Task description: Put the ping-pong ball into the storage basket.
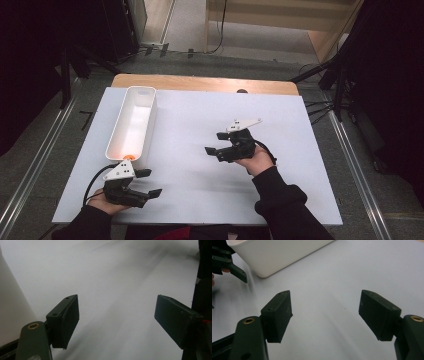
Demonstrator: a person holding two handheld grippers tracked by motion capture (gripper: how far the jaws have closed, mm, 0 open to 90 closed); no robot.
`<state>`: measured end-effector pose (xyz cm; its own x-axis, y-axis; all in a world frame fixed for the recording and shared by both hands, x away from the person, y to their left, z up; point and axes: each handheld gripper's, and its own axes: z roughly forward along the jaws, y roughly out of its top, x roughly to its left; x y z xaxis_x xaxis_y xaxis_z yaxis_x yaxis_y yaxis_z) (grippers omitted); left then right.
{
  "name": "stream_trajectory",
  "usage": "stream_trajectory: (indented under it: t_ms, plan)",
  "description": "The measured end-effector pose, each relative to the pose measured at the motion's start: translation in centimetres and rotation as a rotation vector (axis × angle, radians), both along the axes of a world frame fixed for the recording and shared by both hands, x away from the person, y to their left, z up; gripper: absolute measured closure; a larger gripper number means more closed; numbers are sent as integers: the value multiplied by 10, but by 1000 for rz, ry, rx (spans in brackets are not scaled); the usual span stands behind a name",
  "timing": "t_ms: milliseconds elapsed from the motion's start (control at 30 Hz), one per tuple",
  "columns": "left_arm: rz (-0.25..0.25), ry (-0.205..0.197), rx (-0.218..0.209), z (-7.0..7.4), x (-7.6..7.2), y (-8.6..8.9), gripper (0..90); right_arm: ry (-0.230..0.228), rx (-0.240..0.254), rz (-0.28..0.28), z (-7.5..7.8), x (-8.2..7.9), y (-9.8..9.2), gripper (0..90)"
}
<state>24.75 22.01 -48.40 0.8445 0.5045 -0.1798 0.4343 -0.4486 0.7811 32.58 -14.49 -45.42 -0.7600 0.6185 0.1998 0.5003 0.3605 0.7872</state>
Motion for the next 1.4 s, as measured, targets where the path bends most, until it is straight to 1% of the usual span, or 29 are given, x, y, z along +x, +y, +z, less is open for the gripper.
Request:
stream_trajectory:
  t_ms: [167, 667, 833, 1400]
  plan:
    - [1, 2, 2, 0, 0, 0, 203, -11, -4, -5, -1, -4, -5, 255]
    - [0, 0, 5, 0, 0, -1, 203, -13, -5, -16, -2, -14, -18, 255]
    - [-2, 2, 6, -1, 0, -1, 203, -17, -14, -25, -3, -16, -24, 254]
    - [-4, 3, 10, -1, 1, -2, 203, -9, -10, -62, -7, -30, -45, 251]
